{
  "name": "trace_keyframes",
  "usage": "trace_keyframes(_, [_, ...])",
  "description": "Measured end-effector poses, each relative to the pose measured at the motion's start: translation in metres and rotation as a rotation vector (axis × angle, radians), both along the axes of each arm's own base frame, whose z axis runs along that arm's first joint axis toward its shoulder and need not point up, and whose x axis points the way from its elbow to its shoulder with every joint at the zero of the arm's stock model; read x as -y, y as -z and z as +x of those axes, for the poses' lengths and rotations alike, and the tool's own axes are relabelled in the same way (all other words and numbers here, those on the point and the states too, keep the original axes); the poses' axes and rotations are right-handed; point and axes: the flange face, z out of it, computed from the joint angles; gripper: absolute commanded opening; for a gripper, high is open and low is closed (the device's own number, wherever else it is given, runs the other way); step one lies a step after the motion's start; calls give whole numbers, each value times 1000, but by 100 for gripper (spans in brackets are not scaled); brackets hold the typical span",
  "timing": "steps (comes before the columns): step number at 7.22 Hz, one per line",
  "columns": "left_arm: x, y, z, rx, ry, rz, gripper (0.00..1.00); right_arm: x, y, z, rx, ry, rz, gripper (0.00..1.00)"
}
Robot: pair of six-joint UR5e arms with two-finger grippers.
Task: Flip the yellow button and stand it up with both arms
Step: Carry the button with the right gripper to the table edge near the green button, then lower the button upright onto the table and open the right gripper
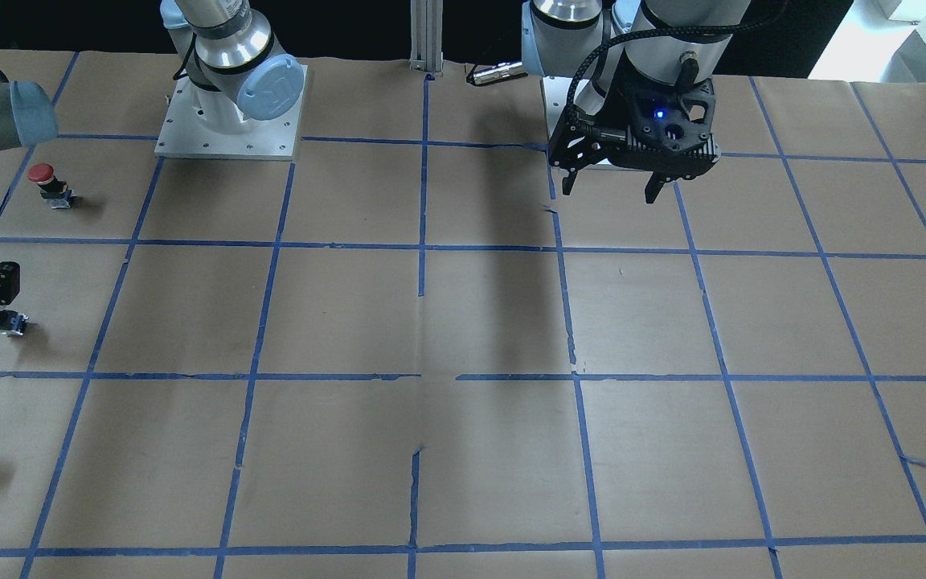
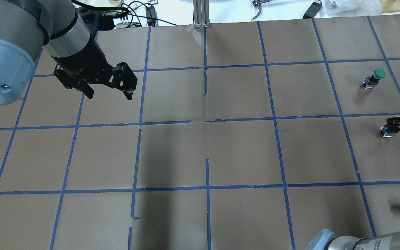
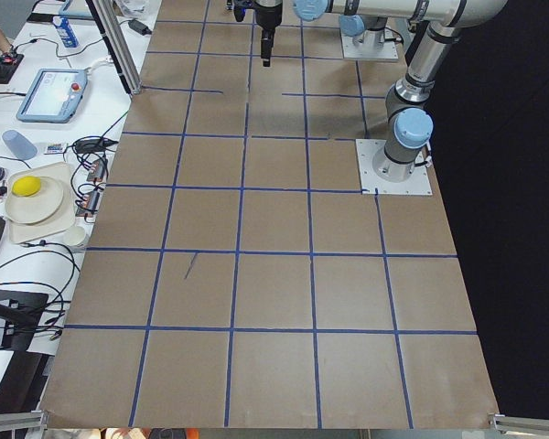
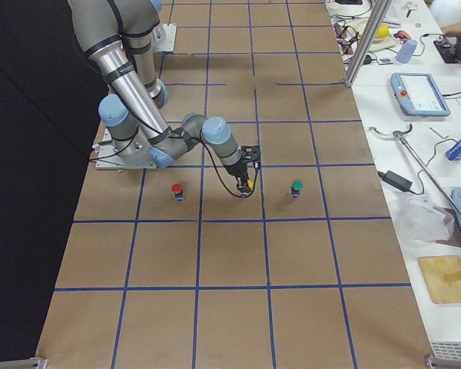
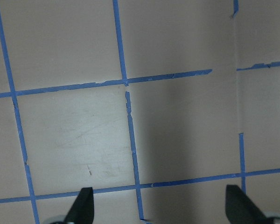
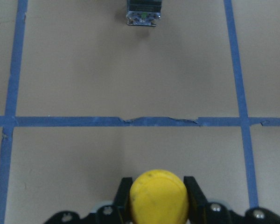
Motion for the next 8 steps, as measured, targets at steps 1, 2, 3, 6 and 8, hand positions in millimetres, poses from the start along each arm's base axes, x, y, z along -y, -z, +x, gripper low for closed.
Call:
trace_keyframes(1, [0,0,0,0,0,0,100,-3,2,-3,8,10,4,86])
trace_keyframes(2, [0,0,0,0,-1,0,100,-6,5,-2,14,13,6,99])
trace_keyframes(3, [0,0,0,0,-1,0,100,-7,5,-1,15,13,6,100])
trace_keyframes(6, [0,0,0,0,0,1,100,-9,-13,1,-18,13,-12,100])
trace_keyframes(8, [0,0,0,1,-1,0,100,-9,-38,9,-25,5,-16,100])
